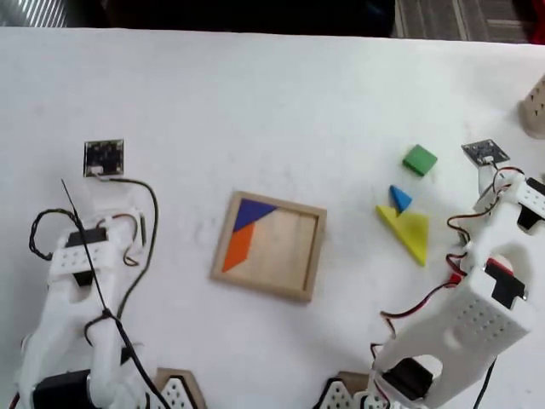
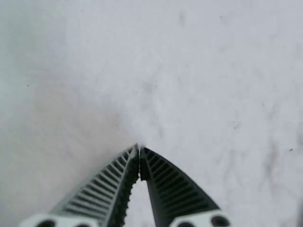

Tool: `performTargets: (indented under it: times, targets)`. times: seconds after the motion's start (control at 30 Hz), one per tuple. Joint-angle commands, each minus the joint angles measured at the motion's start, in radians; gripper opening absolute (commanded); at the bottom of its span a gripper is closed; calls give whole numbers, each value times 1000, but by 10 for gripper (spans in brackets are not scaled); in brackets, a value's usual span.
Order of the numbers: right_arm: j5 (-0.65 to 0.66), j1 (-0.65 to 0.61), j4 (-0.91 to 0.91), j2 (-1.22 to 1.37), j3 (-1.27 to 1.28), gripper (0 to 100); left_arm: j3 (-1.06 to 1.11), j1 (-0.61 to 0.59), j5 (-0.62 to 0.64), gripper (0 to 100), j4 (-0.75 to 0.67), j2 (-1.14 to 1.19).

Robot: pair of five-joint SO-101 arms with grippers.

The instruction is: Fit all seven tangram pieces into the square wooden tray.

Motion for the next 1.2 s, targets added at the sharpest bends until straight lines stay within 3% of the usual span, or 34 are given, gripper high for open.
performTargets:
  times: [0.0,0.17,0.47,0.77,1.17]
  targets:
    - [12,25,4,-8,-38,237,-6,-4,6,27,-20,-8]
    - [8,27,5,-7,-37,217,-6,-4,6,27,-20,-8]
    - [6,25,5,-7,-37,19,-6,-4,6,27,-20,-8]
    - [-6,18,82,-24,-60,17,-6,-4,6,27,-20,-8]
    - [-269,2,377,-206,-112,17,-6,-4,6,27,-20,-8]
